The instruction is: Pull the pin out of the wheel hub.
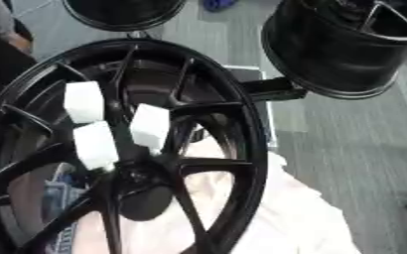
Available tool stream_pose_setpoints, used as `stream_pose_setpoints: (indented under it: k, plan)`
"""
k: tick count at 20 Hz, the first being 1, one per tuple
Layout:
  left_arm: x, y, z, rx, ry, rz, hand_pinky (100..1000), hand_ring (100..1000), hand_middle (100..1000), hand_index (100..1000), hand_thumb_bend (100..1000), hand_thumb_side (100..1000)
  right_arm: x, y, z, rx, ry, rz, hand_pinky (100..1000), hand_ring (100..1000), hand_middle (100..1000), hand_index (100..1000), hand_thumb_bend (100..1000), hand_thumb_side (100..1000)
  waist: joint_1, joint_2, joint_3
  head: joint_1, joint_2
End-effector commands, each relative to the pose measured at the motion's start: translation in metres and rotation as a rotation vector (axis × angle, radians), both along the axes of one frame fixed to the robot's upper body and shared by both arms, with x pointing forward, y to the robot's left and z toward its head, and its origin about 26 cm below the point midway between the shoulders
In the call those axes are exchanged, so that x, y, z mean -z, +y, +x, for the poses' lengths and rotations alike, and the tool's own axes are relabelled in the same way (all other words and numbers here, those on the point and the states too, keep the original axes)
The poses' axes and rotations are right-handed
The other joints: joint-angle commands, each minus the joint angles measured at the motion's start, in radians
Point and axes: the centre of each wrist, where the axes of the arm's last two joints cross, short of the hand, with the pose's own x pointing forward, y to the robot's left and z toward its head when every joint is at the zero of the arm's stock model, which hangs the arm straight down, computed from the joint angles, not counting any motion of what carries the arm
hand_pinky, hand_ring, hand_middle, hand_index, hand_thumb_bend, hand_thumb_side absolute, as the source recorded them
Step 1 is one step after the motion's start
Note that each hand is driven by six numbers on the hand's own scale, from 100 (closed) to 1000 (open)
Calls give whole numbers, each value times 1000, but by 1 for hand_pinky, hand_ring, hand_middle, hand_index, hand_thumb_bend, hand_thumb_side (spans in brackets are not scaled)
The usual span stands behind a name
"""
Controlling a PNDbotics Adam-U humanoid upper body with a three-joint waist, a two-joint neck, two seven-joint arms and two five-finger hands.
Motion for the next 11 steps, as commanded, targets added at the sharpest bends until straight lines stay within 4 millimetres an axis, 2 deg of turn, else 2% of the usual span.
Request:
stream_pose_setpoints:
  k: [1, 11]
  plan:
    - [-7, -1, -1, 6, -23, 20, 793, 560, 667, 777, 137, 471, -6, 3, 3, -35, -58, -53, 808, 756, 693, 771, 100, 210, 4, -16, 0, -7, 11]
    - [-7, -2, -1, 10, -24, 21, 792, 559, 667, 777, 136, 474, -1, 9, 6, -100, -87, -73, 805, 755, 692, 774, 100, 218, 2, -16, 3, -2, 9]
